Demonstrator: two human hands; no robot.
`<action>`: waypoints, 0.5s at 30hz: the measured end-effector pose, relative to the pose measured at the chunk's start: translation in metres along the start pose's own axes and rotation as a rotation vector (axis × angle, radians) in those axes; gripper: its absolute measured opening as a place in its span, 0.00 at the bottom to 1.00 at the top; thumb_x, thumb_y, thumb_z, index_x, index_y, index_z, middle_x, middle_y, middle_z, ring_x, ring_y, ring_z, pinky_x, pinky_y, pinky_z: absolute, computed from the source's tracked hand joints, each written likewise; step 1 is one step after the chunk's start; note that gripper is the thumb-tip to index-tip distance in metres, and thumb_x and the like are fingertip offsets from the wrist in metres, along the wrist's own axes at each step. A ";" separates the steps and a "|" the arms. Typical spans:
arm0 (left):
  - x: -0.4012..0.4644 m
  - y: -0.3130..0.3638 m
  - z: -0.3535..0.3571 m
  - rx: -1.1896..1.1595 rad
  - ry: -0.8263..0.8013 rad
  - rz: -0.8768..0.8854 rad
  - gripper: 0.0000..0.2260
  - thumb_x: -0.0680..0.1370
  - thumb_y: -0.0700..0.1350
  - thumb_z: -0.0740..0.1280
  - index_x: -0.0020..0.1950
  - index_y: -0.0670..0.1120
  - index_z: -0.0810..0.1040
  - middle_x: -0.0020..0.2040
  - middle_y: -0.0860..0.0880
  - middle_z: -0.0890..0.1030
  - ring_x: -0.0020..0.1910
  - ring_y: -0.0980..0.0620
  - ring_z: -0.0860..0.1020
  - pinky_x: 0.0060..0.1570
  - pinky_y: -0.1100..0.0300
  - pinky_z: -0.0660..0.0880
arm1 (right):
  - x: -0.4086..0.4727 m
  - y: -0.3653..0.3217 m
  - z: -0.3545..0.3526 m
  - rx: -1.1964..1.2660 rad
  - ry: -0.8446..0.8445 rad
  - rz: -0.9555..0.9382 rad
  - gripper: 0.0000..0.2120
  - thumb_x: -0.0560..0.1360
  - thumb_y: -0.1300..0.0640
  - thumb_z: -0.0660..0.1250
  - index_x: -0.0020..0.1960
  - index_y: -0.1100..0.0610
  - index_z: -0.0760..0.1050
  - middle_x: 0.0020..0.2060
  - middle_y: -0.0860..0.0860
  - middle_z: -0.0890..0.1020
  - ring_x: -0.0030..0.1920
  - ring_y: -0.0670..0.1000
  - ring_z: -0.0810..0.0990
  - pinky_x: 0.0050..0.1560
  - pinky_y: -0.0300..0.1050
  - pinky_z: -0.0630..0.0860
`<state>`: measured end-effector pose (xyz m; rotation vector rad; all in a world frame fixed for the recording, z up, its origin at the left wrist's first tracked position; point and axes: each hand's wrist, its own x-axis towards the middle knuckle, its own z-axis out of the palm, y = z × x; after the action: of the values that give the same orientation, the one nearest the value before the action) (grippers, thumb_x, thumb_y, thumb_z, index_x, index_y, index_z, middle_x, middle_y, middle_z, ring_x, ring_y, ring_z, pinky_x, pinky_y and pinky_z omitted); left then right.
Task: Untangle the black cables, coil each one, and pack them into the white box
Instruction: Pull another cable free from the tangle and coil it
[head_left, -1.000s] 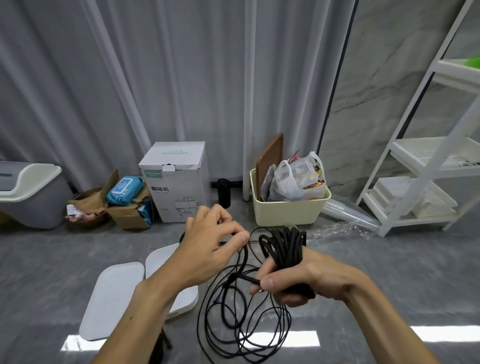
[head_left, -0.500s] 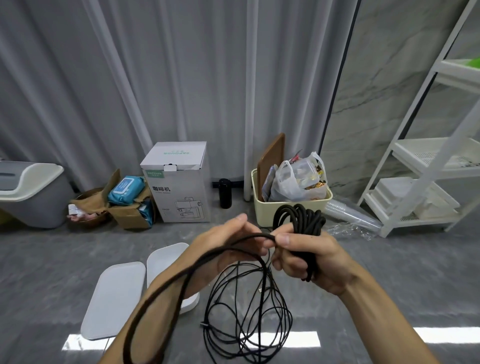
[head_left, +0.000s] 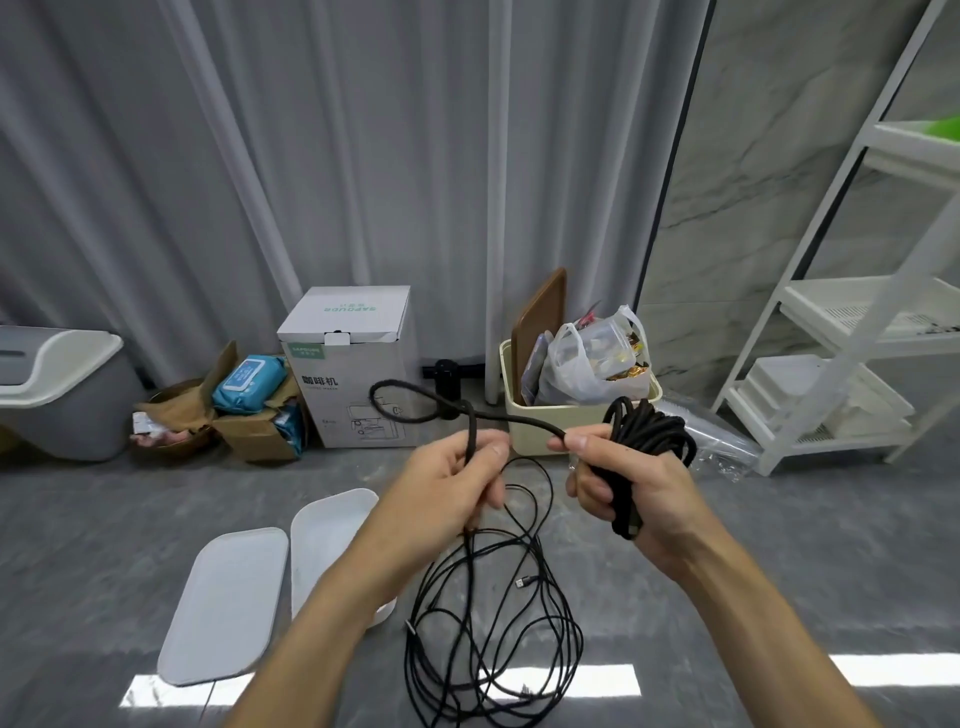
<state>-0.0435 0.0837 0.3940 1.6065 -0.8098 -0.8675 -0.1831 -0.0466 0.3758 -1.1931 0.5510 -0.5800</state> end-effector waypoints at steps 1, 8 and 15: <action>0.003 -0.005 0.000 0.198 0.103 0.057 0.09 0.82 0.50 0.62 0.51 0.49 0.80 0.29 0.56 0.74 0.30 0.56 0.69 0.32 0.64 0.67 | 0.000 0.000 -0.001 -0.020 0.002 0.007 0.12 0.69 0.59 0.72 0.45 0.68 0.81 0.21 0.53 0.64 0.23 0.50 0.62 0.33 0.45 0.64; 0.010 -0.011 -0.017 0.647 0.447 0.392 0.06 0.81 0.51 0.65 0.57 0.55 0.78 0.35 0.59 0.70 0.37 0.64 0.72 0.34 0.68 0.64 | -0.005 -0.008 -0.006 -0.251 -0.139 0.093 0.10 0.69 0.57 0.73 0.41 0.65 0.83 0.22 0.53 0.67 0.26 0.51 0.63 0.31 0.45 0.58; 0.016 -0.013 -0.033 0.904 0.483 0.438 0.13 0.78 0.59 0.59 0.53 0.60 0.81 0.46 0.57 0.67 0.48 0.57 0.62 0.45 0.58 0.54 | -0.013 -0.021 -0.017 -0.165 -0.466 0.118 0.20 0.59 0.45 0.80 0.41 0.60 0.84 0.18 0.50 0.65 0.21 0.49 0.61 0.38 0.62 0.53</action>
<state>-0.0062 0.0881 0.3840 2.1487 -1.2134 0.2720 -0.2065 -0.0550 0.3924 -1.3879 0.2711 -0.1448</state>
